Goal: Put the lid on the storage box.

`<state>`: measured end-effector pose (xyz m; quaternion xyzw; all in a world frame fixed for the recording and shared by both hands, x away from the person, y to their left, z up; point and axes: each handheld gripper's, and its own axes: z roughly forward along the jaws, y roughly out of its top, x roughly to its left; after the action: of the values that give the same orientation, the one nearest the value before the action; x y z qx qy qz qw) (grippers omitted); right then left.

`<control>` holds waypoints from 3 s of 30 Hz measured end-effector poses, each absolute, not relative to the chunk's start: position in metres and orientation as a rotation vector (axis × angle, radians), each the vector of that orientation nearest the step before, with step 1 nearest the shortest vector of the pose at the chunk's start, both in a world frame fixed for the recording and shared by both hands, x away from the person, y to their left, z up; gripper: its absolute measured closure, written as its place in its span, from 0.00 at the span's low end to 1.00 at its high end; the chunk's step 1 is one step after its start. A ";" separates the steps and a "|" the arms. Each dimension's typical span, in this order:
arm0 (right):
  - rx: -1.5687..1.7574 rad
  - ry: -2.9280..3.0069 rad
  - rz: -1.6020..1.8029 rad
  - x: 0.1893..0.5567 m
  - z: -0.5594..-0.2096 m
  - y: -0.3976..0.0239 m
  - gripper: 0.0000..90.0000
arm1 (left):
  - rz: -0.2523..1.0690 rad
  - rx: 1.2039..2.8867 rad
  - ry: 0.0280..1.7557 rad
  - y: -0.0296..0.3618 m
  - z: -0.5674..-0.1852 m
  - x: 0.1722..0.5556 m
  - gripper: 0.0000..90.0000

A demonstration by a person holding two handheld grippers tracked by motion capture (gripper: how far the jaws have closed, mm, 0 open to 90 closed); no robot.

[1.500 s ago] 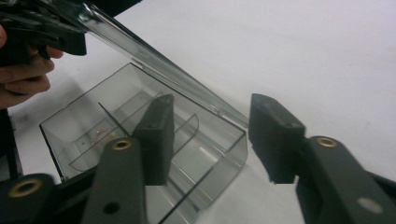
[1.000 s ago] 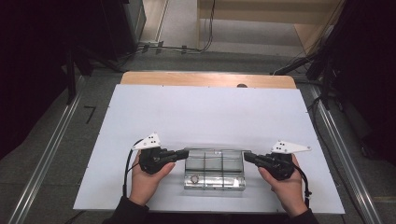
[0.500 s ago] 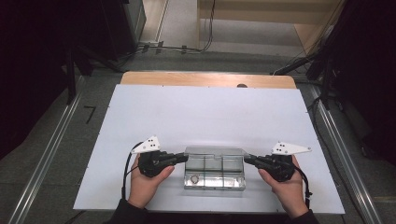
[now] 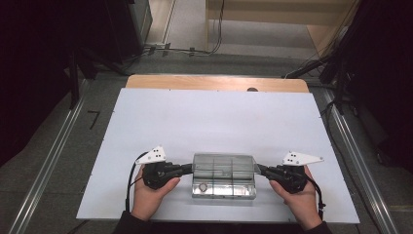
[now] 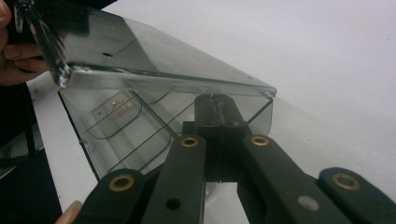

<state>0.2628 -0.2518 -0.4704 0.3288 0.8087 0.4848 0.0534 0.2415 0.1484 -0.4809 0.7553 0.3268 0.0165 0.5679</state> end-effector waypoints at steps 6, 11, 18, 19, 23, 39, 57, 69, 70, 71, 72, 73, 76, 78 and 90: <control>0.987 2.473 1.470 0.260 -0.474 -0.254 0.97 | 0.029 1.807 0.760 0.148 -0.483 0.240 1.00; 0.976 2.488 1.452 0.259 -0.476 -0.254 0.97 | 0.011 1.825 0.759 0.149 -0.486 0.239 1.00; 0.951 2.516 1.435 0.258 -0.479 -0.252 0.97 | -0.005 1.853 0.759 0.150 -0.489 0.240 1.00; 0.949 2.519 1.429 0.258 -0.479 -0.252 0.97 | -0.008 1.855 0.761 0.150 -0.489 0.240 1.00; 0.936 2.529 1.421 0.258 -0.480 -0.252 0.97 | -0.023 1.865 0.761 0.152 -0.490 0.241 1.00; 0.915 2.564 1.363 0.261 -0.485 -0.254 0.97 | -0.039 1.939 0.752 0.151 -0.495 0.242 1.00; 0.925 2.589 1.326 0.264 -0.490 -0.256 0.97 | -0.045 1.993 0.742 0.151 -0.499 0.243 1.00; 0.935 2.585 1.326 0.265 -0.492 -0.258 0.97 | -0.049 2.006 0.756 0.152 -0.500 0.243 1.00; 0.942 2.583 1.338 0.265 -0.491 -0.258 0.97 | -0.040 2.009 0.756 0.152 -0.500 0.243 1.00; 0.943 2.578 1.351 0.266 -0.491 -0.260 0.97 | -0.019 1.999 0.760 0.153 -0.499 0.242 1.00; 0.946 2.567 1.366 0.266 -0.491 -0.261 0.96 | -0.014 1.995 0.761 0.155 -0.498 0.242 1.00; 0.947 2.562 1.376 0.266 -0.490 -0.262 0.94 | -0.010 1.981 0.764 0.156 -0.498 0.242 0.99; 0.938 2.525 1.417 0.266 -0.487 -0.267 0.85 | 0.020 1.949 0.766 0.161 -0.496 0.240 0.89; 0.931 2.488 1.438 0.265 -0.484 -0.270 0.74 | 0.047 1.924 0.775 0.164 -0.495 0.239 0.80; 0.961 2.301 1.489 0.266 -0.474 -0.293 0.22 | 0.127 1.807 0.831 0.185 -0.490 0.237 0.32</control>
<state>0.2656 -0.2933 -0.4744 0.3285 0.7868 0.5089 0.1183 0.2365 0.1850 -0.4901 0.7613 0.3501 0.0536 0.5432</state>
